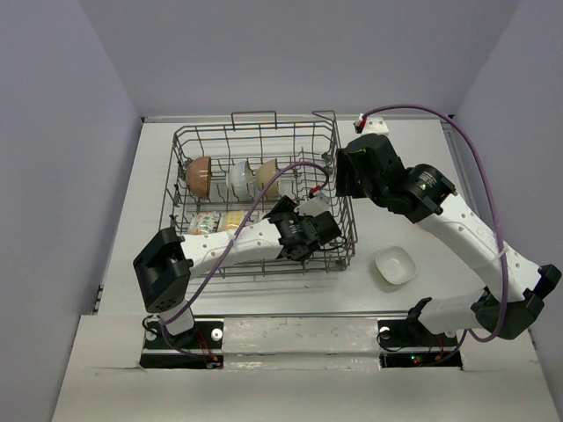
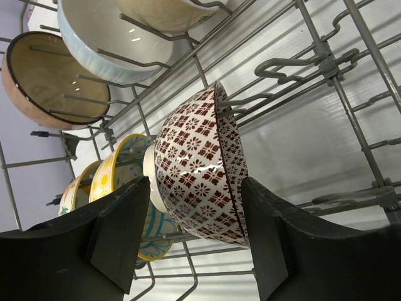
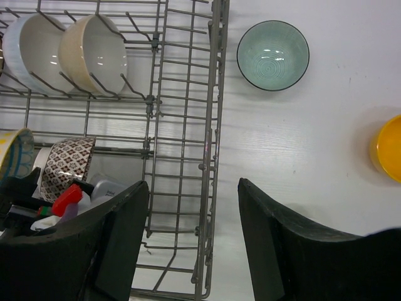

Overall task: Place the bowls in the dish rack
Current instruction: Insert the bowl into the dish rack.

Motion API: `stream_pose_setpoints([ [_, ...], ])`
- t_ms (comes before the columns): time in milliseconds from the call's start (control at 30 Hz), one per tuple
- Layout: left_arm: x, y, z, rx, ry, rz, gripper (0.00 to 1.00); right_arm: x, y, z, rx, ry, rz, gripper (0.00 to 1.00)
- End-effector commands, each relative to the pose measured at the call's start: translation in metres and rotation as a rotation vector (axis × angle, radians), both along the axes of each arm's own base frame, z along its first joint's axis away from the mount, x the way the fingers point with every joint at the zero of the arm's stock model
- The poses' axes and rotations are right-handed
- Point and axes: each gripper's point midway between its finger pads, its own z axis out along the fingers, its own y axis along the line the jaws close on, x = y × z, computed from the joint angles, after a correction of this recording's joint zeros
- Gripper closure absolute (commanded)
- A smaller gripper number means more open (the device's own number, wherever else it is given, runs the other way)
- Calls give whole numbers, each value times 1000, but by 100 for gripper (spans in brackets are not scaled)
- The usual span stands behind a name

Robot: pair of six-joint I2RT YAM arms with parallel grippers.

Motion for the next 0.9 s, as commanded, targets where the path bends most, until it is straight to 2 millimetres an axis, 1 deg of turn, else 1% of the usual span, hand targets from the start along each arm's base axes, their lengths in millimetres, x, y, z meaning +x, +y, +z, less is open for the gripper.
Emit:
stream_pose_setpoints([
  [0, -6, 3, 11, -63, 14, -21, 27, 6, 3, 13, 15, -43, -5, 36],
  [133, -8, 3, 6, -85, 28, -27, 26, 6, 4, 13, 14, -40, -4, 36],
  [300, -8, 5, 10, -116, 22, -22, 24, 8, 6, 11, 12, -36, -2, 35],
  [400, -8, 6, 20, -147, 7, -18, 22, 9, 5, 13, 4, -40, -6, 35],
  [467, -9, 5, 29, -187, 3, -24, 20, 9, 5, 14, 5, -43, -10, 35],
  [567, -10, 2, 36, -225, 2, -42, 18, 10, 4, 15, -1, -43, -13, 35],
  [733, -10, 6, 41, -232, -3, -34, 15, 12, 2, 17, -11, -51, -28, 35],
  [867, -11, 2, 49, -276, -9, -46, 13, 13, -4, 21, -19, -64, -55, 34],
])
